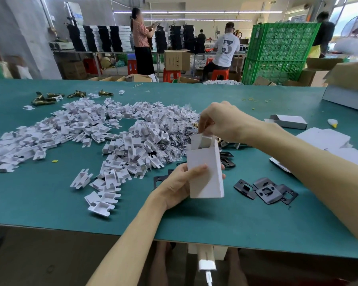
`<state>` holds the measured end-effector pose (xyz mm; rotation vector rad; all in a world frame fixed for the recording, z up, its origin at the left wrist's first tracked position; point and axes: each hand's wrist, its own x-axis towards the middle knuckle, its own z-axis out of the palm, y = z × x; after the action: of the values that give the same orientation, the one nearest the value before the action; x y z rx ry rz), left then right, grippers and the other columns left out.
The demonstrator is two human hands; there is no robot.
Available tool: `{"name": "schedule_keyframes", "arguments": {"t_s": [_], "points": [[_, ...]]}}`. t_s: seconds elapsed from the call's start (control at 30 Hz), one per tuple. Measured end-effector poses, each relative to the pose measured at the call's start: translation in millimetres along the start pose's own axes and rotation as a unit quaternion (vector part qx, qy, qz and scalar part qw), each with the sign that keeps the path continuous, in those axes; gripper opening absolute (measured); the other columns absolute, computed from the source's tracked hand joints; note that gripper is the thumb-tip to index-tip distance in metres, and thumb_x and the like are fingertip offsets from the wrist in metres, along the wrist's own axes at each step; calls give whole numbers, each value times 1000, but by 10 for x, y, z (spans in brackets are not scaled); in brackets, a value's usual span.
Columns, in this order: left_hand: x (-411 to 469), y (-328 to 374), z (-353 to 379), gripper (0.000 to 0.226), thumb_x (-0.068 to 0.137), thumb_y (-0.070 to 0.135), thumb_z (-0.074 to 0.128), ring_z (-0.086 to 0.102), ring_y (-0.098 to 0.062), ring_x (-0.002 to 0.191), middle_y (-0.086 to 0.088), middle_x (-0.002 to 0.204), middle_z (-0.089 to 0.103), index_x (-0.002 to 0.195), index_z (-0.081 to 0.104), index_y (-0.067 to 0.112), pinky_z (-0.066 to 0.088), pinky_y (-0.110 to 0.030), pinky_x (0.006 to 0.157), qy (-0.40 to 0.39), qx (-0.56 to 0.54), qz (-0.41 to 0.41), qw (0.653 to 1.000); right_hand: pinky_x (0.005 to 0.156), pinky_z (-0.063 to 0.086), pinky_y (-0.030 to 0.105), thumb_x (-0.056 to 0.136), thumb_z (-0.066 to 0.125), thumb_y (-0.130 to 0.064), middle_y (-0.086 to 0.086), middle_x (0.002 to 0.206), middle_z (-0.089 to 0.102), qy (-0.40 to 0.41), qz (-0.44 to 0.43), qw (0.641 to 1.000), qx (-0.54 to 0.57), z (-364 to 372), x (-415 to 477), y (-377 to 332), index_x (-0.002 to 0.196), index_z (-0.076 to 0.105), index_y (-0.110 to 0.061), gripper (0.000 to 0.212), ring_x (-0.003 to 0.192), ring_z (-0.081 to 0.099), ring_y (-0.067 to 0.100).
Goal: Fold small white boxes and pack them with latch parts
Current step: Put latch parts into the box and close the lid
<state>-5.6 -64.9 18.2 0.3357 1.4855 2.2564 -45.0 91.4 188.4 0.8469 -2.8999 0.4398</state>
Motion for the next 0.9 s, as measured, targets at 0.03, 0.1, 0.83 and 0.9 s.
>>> {"name": "schedule_keyframes", "arguments": {"t_s": [0.03,0.1,0.83,0.9], "points": [[-2,-8,-16,54,100,34,68,62,-35,128,-21,142,62,145,56,8,51,-48,107,-29,1,-3,1000,90,58,45,90,71,-4,8,97,75,-5,6,1000,-1,-5,25,-27,92,78,-17,15,93,70,30],[-11,-8,-40,48,102,33,64,60,-35,131,-21,146,58,144,58,10,50,-47,108,-78,-7,3,997,85,60,45,89,70,1,11,96,75,-28,17,999,-3,-23,70,-72,92,79,-13,17,89,72,31],[-50,64,-58,55,100,61,57,74,-28,79,-10,91,72,127,65,14,60,-35,69,-27,-72,-102,992,56,51,18,89,74,-4,12,92,79,-230,122,965,-12,-12,130,19,95,82,-14,14,72,69,16],[-58,70,-33,55,102,60,53,74,-28,79,-9,91,73,129,61,13,60,-35,70,-28,-55,-97,993,60,53,20,89,75,-5,10,92,79,-226,111,968,-27,25,127,19,96,82,-16,15,68,66,14]]}}
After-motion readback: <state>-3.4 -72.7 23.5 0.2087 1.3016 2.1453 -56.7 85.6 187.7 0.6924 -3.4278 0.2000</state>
